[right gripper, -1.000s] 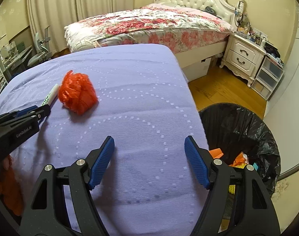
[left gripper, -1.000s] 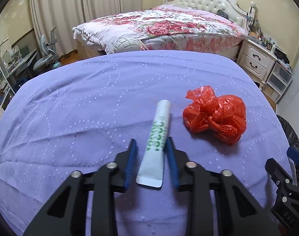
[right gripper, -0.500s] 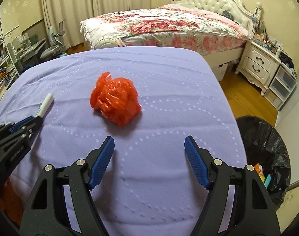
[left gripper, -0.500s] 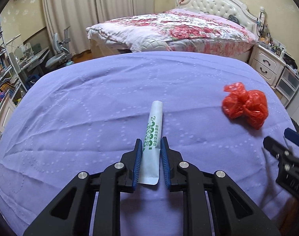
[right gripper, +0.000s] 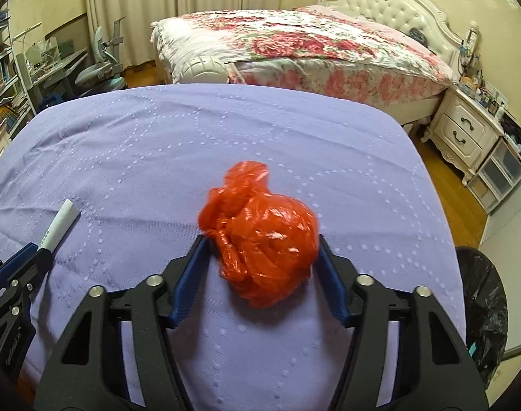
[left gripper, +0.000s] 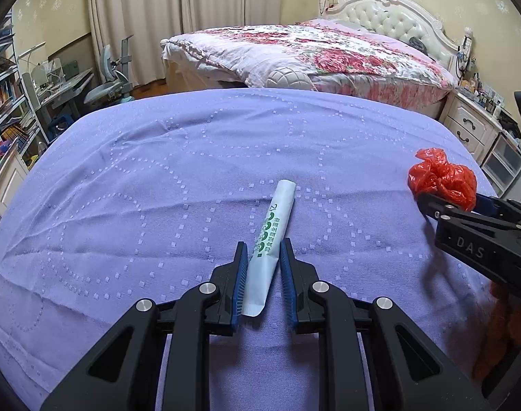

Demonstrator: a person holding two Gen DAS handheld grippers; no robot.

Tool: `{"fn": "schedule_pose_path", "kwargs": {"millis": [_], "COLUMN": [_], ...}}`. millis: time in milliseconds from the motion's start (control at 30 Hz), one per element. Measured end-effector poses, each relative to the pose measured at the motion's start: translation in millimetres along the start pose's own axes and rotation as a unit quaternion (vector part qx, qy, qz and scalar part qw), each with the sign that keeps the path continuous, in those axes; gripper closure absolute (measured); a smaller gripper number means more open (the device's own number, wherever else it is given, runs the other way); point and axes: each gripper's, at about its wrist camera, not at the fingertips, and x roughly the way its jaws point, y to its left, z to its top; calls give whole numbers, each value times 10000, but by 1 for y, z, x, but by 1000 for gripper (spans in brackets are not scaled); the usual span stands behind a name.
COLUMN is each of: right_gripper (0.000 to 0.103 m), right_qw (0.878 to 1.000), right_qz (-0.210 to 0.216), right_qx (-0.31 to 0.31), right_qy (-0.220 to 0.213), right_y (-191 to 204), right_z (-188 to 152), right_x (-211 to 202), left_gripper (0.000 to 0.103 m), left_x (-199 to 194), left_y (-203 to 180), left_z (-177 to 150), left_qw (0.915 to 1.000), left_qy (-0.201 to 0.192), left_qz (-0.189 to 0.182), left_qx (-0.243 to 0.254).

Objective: Collect trash
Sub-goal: 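Grasp the red plastic bag with the right tool while the left tool holds the toothpaste, then carry the toothpaste tube and red bag over the black bin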

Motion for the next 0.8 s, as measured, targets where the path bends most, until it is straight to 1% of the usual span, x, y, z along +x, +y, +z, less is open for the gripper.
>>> {"fn": "schedule_pose_path", "kwargs": {"millis": [33, 67, 133, 367, 800], "right_gripper": [56, 60, 64, 66, 66], "right_qw": [10000, 10000, 10000, 9998, 9995], "right_qz": [33, 72, 79, 188, 295], "right_qx": [7, 11, -6, 15, 49], "right_qy": [7, 7, -5, 1, -73], "right_y": [1, 2, 5, 6, 2], "right_z": [0, 1, -1, -14, -57], "right_x": [0, 0, -2, -14, -49], "left_gripper": [82, 82, 82, 82, 83], "left_x": [0, 0, 0, -3, -17], "left_y": [0, 1, 2, 1, -14], "left_z": [0, 0, 0, -1, -19], "left_qw": [10000, 10000, 10000, 10000, 9997], "left_qy": [0, -1, -4, -16, -57], "left_qz": [-10, -16, -19, -45, -186], "left_qx": [-10, -15, -17, -4, 167]}}
